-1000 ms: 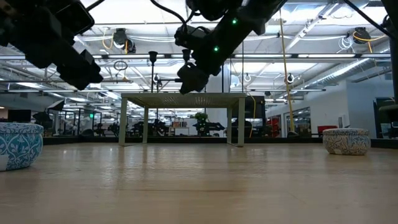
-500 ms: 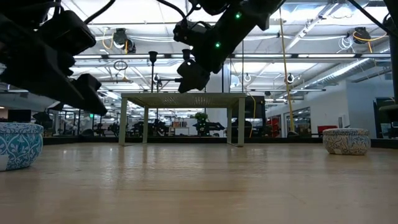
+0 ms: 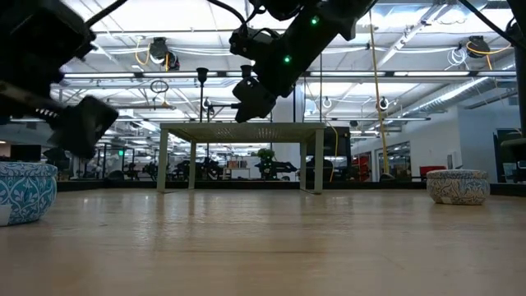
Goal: Pick & Place candle stick holders
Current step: Put the blue and white candle jar on the shelf
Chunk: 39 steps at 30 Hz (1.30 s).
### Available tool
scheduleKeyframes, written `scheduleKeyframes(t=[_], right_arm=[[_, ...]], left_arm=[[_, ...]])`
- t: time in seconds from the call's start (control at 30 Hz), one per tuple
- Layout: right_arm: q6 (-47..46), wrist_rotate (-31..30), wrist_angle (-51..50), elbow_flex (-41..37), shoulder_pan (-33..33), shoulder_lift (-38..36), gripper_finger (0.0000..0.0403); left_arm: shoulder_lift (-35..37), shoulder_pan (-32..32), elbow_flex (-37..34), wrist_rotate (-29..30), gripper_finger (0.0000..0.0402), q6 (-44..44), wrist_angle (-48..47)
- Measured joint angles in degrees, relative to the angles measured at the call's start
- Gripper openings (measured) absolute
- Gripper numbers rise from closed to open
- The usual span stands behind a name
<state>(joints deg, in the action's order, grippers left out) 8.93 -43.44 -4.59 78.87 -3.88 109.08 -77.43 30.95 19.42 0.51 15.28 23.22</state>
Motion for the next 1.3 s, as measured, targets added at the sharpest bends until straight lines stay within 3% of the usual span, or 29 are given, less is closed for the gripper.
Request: scheduleKeyframes(t=[0.2,0.47,1.07,1.3], right_arm=[[-0.26,0.11,-0.03,0.00,0.00,0.00,0.0233],[-0.17,0.17,-0.01,0.00,0.00,0.00,0.0233],[0.77,0.22,-0.01,0.00,0.00,0.00,0.0233],[0.77,0.22,-0.01,0.00,0.00,0.00,0.0233]], left_arm=[[-4.06,1.23,0.07,1.45,0.0347,0.25,1.11],[-3.84,2.66,0.02,2.46,0.0347,-3.04,4.90],[-3.91,3.42,-0.02,5.56,0.0346,1.56,-5.58],[-3.89,2.94,-0.02,6.02,0.0298,-0.37,-5.49]])
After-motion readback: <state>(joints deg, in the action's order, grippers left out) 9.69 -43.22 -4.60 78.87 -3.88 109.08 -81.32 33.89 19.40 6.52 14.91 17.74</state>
